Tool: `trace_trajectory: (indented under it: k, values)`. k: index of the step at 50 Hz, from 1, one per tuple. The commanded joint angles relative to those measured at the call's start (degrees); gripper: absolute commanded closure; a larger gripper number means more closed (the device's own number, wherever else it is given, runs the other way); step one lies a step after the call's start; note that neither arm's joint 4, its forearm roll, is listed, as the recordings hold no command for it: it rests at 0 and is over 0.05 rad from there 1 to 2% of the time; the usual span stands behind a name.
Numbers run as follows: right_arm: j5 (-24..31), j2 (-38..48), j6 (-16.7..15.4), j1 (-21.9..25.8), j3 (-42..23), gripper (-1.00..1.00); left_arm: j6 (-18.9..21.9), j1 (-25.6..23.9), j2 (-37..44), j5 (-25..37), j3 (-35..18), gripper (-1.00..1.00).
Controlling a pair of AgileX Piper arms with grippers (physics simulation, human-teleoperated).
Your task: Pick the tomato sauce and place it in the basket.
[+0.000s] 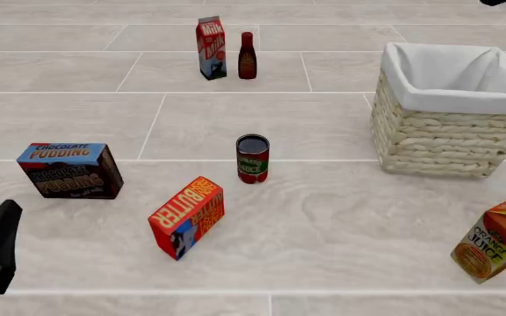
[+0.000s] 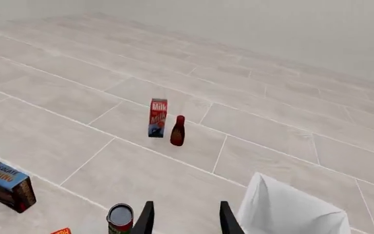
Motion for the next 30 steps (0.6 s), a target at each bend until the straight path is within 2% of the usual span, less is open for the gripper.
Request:
trace_trajectory:
  k: [1, 8, 9, 19, 30]
  values:
    - [-0.9, 19.5, -0.7, 9.4, -15.8, -1.0, 0.0, 0.0, 0.0, 0.0, 0.0, -1.0]
    - [-1.2, 26.0, 1.1, 10.0, -19.8, -1.0, 0.0, 0.0, 0.0, 0.0, 0.0, -1.0]
    - [-0.2, 29.4, 2.2, 11.2, -21.3, -1.0, 0.0, 0.0, 0.0, 0.0, 0.0, -1.0]
    - [0.0, 39.1, 4.6, 11.5, -25.0, -1.0, 0.0, 0.0, 0.0, 0.0, 0.0, -1.0]
    - [-1.5, 42.9, 4.8, 12.5, -24.4, -1.0, 0.0, 0.0, 0.0, 0.0, 0.0, -1.0]
